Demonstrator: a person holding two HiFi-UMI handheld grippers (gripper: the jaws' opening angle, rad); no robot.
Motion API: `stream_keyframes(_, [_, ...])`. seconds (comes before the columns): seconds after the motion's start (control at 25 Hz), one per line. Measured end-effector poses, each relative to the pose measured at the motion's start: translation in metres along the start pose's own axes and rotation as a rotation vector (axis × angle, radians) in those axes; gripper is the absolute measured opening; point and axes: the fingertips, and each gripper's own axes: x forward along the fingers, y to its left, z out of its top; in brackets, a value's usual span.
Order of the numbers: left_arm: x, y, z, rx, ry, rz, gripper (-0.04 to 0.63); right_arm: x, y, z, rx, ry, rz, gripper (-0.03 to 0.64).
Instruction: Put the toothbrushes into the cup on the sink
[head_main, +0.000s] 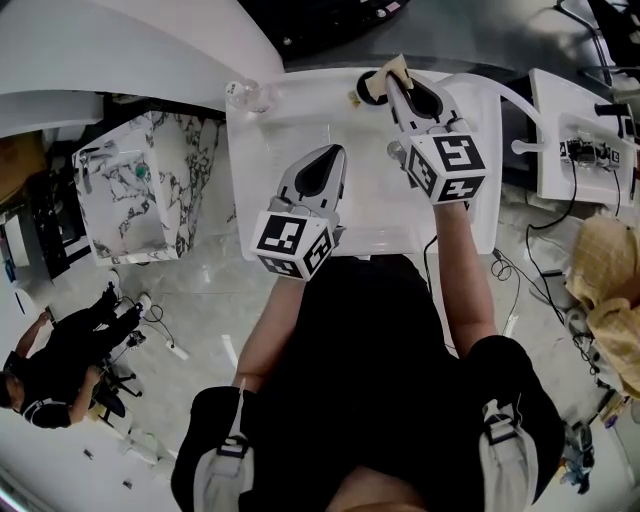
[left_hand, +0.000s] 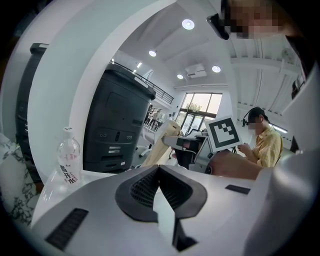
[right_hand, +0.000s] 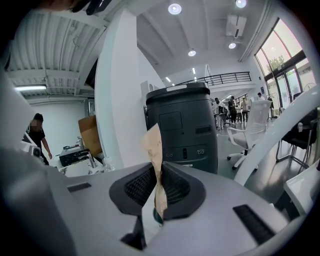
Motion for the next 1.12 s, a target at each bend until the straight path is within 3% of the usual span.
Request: stream_keyframes(1.12, [0.0,0.02,0.001,-0.006,0.016,-0.029,0.014,0.025,0.002,-0.066,-0.004,0.177,-0.031,0.051])
